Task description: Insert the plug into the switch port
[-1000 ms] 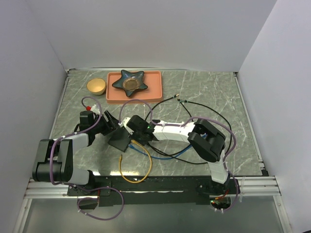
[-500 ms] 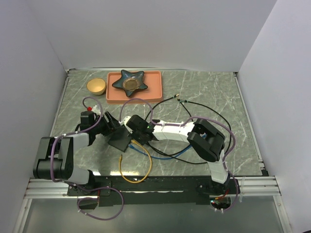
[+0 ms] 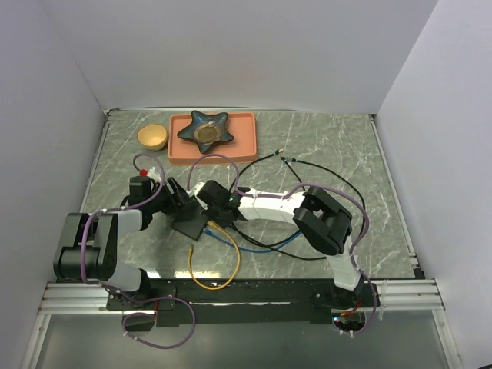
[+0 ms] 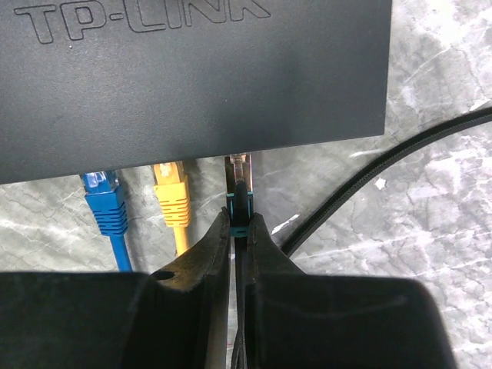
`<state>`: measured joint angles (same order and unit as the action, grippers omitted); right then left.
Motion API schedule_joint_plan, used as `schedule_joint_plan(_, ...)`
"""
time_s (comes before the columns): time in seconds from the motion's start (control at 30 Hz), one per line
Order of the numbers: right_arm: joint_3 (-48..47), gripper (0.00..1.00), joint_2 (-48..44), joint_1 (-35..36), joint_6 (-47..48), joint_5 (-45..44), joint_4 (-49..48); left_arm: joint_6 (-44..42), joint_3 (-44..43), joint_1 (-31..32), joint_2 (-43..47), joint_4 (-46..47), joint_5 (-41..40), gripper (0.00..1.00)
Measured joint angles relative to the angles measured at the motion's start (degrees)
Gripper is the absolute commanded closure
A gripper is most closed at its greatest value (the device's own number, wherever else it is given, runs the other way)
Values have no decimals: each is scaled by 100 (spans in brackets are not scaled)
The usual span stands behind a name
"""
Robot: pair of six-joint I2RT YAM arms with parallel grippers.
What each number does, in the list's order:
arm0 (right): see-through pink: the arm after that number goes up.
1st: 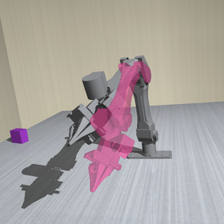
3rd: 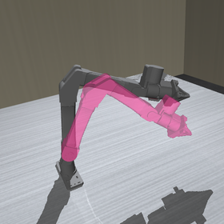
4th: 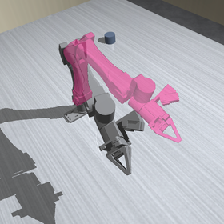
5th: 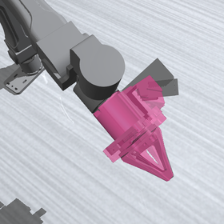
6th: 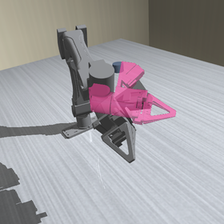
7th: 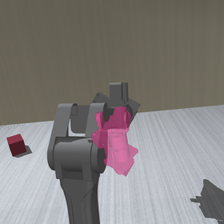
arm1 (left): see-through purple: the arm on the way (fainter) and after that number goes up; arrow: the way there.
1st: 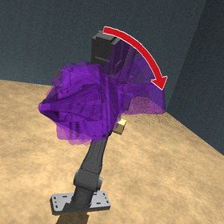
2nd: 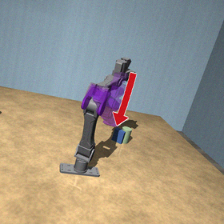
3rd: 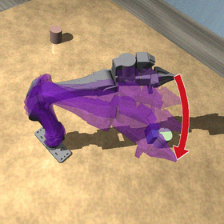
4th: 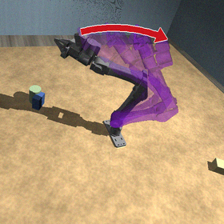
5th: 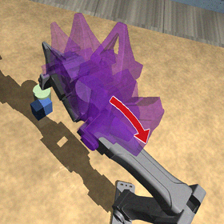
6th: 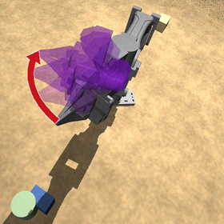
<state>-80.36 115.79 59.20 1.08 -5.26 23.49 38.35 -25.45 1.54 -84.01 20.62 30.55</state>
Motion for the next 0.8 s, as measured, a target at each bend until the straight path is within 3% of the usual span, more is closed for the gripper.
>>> schedule_joint_plan(0.8,2,100,-48,0,-61,-37,-50,-24,-197,90,-315,186,7,34)
